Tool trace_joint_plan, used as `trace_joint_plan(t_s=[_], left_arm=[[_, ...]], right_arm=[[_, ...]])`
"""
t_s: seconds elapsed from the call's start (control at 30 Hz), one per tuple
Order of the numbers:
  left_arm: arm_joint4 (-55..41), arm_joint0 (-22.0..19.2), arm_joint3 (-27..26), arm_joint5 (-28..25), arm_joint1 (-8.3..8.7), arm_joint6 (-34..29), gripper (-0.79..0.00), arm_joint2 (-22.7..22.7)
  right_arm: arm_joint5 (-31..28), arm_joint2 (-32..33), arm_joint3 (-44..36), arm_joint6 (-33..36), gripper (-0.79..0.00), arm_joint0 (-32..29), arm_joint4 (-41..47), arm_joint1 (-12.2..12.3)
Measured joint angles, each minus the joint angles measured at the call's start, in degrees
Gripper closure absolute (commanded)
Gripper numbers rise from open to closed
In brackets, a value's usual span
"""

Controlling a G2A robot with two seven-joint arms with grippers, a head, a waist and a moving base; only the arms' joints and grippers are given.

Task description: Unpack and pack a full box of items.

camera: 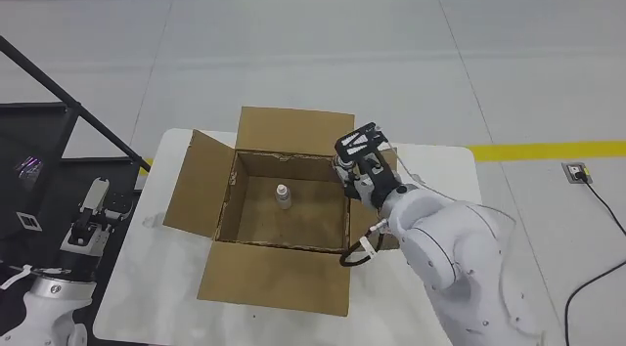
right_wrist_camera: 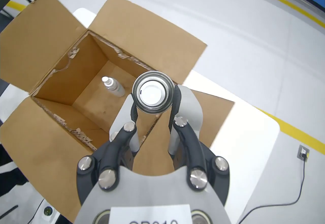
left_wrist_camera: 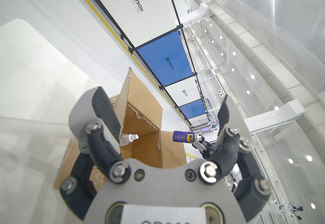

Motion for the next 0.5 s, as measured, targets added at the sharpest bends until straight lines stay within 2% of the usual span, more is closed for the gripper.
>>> trace_joint_plan(t_s=[0.17,0.5], left_arm=[[0.0,0.0,0.0,0.0,0.0,0.0,-0.785,0.0],[0.0,0.0,0.0,0.0,0.0,0.0,-0.785,0.0]], right_arm=[[-4.0,-3.0,10.3,-1.3,0.0,3.3,6.2,-0.6],[-5.2,-9.7,31.9,-6.3,0.0,11.0,9.6,-2.5]])
